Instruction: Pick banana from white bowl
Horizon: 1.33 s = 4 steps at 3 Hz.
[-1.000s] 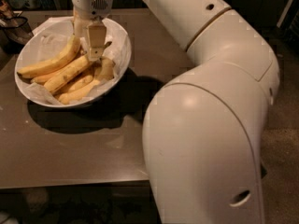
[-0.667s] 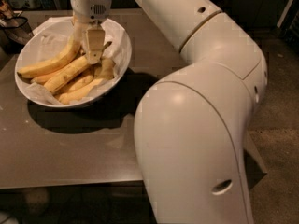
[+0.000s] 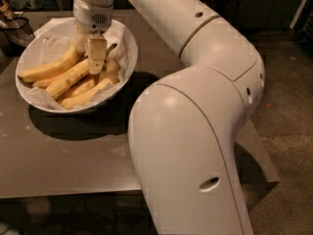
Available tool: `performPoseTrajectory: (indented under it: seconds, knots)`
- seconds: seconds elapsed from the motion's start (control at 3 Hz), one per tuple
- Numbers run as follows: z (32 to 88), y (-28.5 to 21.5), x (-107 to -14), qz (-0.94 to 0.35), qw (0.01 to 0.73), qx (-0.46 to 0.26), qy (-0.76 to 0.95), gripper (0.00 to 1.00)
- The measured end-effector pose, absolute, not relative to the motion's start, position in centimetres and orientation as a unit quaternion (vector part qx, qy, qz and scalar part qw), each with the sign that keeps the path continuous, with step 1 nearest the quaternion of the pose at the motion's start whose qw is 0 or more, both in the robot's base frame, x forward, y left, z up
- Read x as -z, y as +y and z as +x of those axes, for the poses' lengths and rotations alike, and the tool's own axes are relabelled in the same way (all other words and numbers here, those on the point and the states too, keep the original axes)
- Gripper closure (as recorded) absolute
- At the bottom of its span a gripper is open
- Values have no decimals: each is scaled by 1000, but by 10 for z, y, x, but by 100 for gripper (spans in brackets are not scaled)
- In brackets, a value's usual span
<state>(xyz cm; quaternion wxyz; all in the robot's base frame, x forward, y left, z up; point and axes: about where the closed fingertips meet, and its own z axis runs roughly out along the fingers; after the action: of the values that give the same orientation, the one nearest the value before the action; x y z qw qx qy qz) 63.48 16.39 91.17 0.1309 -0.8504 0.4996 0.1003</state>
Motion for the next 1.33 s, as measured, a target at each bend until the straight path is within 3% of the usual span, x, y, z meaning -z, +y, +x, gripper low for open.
performPoseTrajectory:
  seconds: [1.33]
  knots:
    - [632, 159, -895, -842, 102, -108, 518, 35]
